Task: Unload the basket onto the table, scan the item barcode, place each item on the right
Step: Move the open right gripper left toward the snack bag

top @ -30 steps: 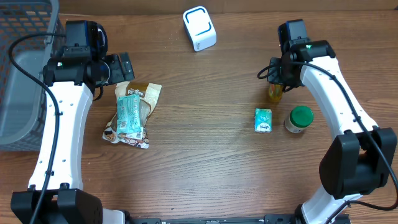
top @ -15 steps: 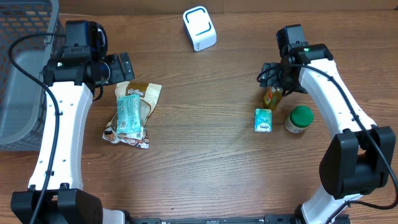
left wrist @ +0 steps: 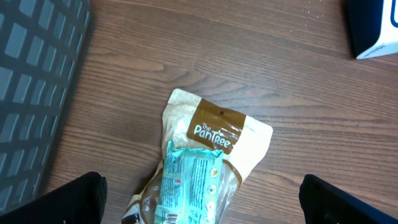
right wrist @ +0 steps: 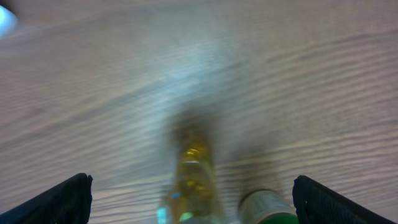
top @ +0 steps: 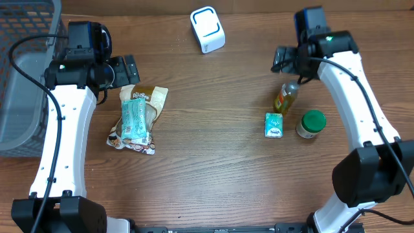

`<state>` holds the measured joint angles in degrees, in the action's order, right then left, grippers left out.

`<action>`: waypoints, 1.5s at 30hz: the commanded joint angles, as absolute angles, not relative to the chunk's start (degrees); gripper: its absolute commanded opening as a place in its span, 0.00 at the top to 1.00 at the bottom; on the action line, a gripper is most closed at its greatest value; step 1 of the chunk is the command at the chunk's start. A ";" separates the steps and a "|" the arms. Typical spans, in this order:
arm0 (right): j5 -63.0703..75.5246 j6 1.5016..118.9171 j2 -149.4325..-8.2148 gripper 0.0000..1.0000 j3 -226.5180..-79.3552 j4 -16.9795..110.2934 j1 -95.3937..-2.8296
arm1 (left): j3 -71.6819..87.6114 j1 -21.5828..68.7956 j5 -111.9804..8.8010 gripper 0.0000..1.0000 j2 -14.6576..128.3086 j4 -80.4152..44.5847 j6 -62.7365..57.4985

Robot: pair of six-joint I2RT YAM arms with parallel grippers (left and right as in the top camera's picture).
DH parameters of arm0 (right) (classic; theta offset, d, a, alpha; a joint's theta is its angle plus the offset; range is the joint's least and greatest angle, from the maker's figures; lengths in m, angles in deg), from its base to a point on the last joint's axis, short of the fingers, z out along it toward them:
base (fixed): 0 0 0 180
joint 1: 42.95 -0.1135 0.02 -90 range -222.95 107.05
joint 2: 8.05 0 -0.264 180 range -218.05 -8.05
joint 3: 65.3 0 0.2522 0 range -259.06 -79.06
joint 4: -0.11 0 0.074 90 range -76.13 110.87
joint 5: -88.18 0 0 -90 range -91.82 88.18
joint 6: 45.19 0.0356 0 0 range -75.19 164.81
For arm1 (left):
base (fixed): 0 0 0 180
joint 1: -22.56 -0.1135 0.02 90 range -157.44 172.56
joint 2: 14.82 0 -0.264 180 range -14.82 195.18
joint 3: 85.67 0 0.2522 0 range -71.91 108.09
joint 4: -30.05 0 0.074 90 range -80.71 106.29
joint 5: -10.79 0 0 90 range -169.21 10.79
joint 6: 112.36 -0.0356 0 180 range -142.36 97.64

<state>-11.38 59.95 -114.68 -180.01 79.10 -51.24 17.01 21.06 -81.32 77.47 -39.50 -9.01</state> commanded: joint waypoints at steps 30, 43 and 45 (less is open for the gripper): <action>12.86 70.09 -130.64 0.42 -183.53 61.20 -86.91 | 18.22 21.50 -81.07 0.00 77.64 -39.48 -8.64; 12.86 69.94 -132.30 0.35 -183.35 55.87 -89.93 | 18.22 21.50 -81.07 0.00 77.64 -39.48 -8.64; 12.88 69.94 -132.30 0.32 -183.35 55.65 -89.95 | 18.22 21.50 -81.07 0.00 77.64 -39.48 -8.64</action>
<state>12.93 70.11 -132.43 -183.63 56.13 -90.15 17.01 21.06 -81.32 77.47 -39.48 -9.01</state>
